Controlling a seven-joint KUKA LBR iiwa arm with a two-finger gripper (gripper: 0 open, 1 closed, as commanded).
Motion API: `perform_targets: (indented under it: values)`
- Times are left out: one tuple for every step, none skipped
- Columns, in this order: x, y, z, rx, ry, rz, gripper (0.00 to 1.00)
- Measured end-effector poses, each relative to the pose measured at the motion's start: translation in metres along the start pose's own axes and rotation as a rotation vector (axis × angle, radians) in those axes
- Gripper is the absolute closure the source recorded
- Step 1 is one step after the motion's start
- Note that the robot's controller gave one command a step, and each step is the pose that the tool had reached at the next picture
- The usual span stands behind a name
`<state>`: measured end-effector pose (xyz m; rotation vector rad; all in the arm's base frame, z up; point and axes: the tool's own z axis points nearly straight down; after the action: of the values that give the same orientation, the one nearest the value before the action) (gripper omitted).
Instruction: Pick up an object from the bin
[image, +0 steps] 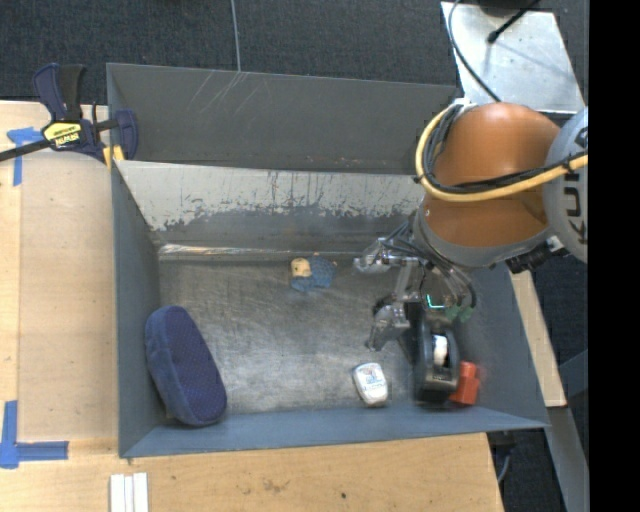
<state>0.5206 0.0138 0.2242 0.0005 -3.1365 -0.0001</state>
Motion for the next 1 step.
perform_targets:
  values:
    - [-0.0239,0.061,0.1371,-0.001,0.0,0.128,0.0]
